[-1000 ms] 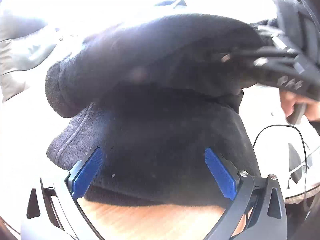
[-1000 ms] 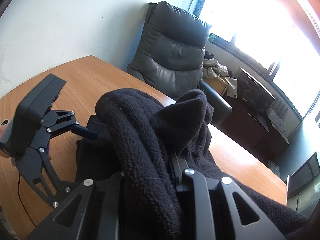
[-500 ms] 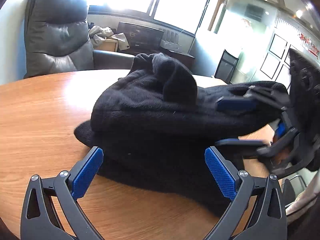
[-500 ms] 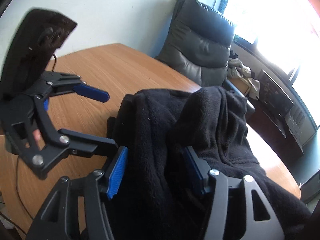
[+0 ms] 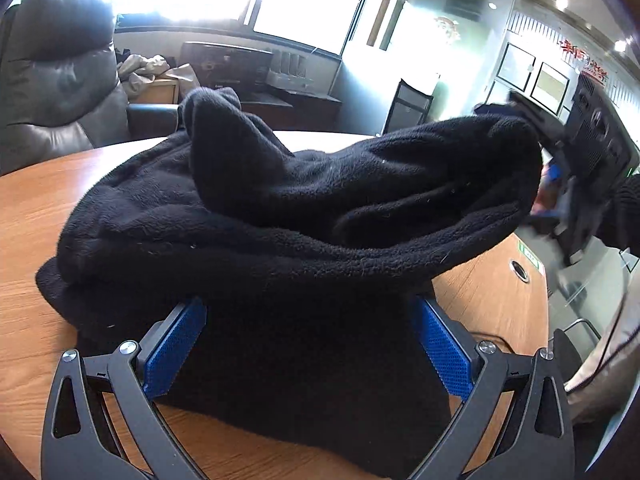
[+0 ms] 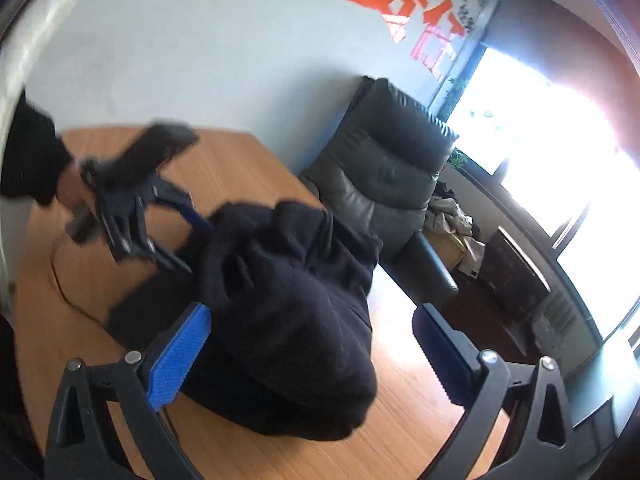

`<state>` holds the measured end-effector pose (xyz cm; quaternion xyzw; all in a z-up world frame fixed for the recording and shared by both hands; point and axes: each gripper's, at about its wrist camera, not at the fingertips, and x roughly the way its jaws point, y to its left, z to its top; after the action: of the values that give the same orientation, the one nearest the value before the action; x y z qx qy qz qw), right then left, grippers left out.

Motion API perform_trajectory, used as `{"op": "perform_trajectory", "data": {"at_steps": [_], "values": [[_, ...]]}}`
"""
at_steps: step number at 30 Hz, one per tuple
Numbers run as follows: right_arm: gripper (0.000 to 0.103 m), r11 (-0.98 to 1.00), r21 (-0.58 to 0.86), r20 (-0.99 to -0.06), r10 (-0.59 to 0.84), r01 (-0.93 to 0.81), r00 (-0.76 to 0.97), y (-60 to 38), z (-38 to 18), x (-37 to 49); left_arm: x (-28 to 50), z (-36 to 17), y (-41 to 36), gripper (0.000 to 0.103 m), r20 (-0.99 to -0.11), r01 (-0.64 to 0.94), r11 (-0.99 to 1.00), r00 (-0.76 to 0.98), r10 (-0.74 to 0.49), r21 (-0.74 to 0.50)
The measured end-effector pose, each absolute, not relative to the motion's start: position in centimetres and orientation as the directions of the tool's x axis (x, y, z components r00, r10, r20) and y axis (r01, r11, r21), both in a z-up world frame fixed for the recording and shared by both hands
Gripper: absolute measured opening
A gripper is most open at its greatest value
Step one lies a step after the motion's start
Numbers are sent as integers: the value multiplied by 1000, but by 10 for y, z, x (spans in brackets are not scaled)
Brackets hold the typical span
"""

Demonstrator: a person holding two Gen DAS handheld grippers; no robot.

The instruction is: Fold clothes

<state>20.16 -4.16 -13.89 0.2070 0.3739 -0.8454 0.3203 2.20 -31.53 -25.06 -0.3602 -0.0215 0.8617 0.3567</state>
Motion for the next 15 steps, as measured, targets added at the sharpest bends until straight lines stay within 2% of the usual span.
{"op": "perform_trajectory", "data": {"at_steps": [4,7,8,9,10,11,13,15], "values": [[103,-388,-629,-565,-366,673,-739,-62,-189,182,24,-252,-313,103,-617,-603,-750,-490,617,-271],[102,-423,-621,-525,-399,659,-751,-76,-190,167,23,-255,-307,103,-619,-597,-758,-497,608,-264],[95,-441,-593,-537,-407,674,-739,-79,-189,161,24,-255,-305,103,-616,-599,-758,-503,606,-257],[84,-459,-557,-554,-416,692,-721,-83,-188,154,24,-256,-301,103,-613,-601,-759,-509,604,-250],[52,-486,-509,-581,-415,710,-700,-85,-188,148,25,-256,-298,103,-611,-601,-761,-515,602,-244],[44,-526,-460,-601,-409,715,-687,-87,-185,142,25,-257,-296,103,-608,-600,-763,-521,600,-240],[34,-591,-383,-596,-430,710,-678,-88,-175,140,25,-258,-292,103,-600,-596,-767,-532,598,-237],[31,-633,-332,-576,-451,700,-682,-93,-164,144,26,-257,-294,103,-596,-590,-771,-538,596,-240]]}}
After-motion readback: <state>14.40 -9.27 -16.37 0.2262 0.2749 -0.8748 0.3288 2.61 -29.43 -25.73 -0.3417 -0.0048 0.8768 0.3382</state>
